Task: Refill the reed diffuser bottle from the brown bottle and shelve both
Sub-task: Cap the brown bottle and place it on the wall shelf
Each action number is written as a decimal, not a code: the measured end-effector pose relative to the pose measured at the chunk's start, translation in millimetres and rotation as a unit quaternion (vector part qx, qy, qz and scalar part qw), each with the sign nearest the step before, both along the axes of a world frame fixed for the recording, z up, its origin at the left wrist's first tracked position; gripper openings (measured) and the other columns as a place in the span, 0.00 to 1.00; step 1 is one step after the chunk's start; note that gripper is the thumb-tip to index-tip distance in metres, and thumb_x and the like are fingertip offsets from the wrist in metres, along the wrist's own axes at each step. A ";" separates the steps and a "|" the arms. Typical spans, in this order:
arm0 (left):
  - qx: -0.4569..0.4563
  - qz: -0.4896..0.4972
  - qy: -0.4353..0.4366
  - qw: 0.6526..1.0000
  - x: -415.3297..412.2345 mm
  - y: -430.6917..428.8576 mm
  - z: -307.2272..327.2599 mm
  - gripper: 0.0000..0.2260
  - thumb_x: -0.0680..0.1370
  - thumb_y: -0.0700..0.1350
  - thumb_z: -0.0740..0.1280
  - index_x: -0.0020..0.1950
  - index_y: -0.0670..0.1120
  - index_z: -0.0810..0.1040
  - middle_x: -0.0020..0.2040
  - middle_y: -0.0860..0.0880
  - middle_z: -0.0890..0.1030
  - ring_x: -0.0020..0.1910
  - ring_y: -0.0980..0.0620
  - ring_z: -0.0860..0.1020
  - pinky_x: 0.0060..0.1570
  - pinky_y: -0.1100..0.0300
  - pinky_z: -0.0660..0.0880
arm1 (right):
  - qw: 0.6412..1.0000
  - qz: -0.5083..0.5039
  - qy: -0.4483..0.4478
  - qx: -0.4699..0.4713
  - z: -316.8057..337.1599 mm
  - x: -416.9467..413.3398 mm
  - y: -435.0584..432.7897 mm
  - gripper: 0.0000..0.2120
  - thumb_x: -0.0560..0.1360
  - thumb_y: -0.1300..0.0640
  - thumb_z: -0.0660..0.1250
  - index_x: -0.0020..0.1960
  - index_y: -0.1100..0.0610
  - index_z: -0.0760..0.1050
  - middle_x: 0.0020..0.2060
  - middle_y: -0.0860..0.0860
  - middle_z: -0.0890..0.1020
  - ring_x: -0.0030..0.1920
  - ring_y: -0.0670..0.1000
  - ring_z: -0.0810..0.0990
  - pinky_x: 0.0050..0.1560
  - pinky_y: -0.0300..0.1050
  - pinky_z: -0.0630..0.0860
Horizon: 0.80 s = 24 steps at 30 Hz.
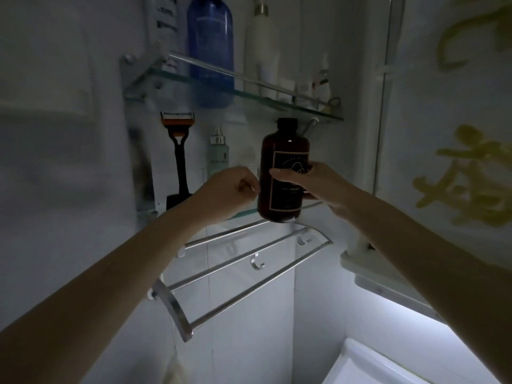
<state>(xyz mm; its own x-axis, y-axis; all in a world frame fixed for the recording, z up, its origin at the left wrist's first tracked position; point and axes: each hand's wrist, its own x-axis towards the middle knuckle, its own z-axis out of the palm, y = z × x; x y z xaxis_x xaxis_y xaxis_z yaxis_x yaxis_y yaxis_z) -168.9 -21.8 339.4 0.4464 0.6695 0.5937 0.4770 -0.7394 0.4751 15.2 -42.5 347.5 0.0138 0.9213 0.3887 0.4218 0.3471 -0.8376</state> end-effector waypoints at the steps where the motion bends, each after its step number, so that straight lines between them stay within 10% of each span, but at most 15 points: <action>1: -0.004 -0.002 -0.005 1.000 -0.8 2.1 1.0 0.06 0.74 0.37 0.63 0.47 0.43 0.77 0.36 0.53 0.76 0.34 0.59 0.73 0.29 0.77 0.68 | 1.000 0.001 0.005 0.001 3.0 -1.6 3.9 0.17 0.65 0.46 0.73 0.50 0.52 0.77 0.45 0.48 0.83 0.44 0.45 0.81 0.40 0.37 0.72; 24: -0.030 0.003 0.000 1.000 -8.7 28.3 -6.9 0.05 0.74 0.40 0.64 0.45 0.48 0.78 0.37 0.55 0.76 0.35 0.61 0.74 0.29 0.78 0.67 | 1.000 -0.015 0.004 -0.013 15.4 -38.3 70.6 0.14 0.68 0.46 0.71 0.47 0.54 0.73 0.41 0.48 0.79 0.40 0.47 0.78 0.37 0.34 0.72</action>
